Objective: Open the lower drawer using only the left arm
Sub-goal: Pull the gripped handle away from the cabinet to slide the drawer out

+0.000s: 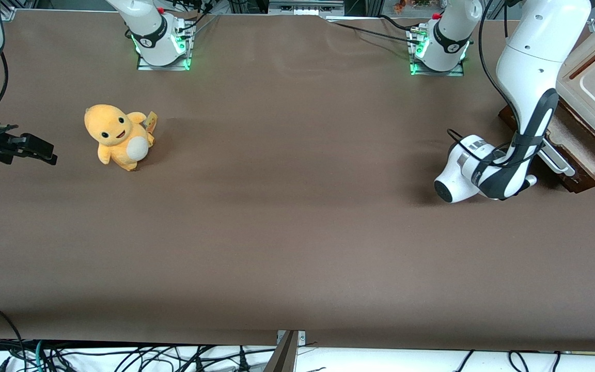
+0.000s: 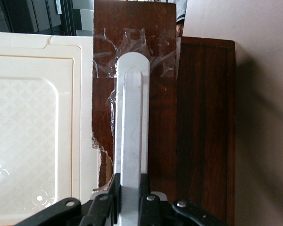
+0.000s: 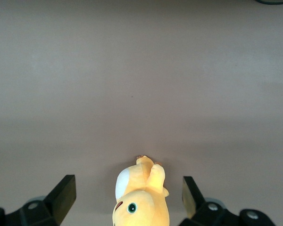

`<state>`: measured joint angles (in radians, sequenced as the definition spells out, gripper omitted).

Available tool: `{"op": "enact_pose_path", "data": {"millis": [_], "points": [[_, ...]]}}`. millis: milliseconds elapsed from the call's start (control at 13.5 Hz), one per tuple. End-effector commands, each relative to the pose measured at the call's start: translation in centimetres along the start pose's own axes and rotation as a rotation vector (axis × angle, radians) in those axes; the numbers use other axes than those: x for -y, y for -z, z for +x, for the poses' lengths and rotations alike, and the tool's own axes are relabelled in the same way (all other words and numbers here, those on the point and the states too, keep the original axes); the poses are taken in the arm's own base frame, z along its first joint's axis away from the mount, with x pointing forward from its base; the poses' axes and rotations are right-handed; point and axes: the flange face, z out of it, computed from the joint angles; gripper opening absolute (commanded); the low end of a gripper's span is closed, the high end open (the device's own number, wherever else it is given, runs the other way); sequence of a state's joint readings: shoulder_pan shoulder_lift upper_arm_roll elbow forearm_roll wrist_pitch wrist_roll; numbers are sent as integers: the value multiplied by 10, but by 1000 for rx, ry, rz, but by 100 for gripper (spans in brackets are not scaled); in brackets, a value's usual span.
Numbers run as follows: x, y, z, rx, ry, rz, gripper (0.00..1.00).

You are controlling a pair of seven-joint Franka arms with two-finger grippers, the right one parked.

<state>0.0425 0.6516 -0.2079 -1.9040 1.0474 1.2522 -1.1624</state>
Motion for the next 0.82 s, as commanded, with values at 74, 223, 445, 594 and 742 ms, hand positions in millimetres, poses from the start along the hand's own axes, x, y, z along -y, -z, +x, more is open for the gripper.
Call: {"op": "enact_pose_path", "data": {"millis": [74, 223, 445, 594, 742], "points": [[13, 20, -1, 13, 1, 14, 2], [13, 22, -2, 9, 1, 17, 2], [13, 23, -2, 7, 2, 16, 2], [13, 23, -2, 9, 1, 16, 2], [13, 23, -2, 9, 1, 16, 2]]}}
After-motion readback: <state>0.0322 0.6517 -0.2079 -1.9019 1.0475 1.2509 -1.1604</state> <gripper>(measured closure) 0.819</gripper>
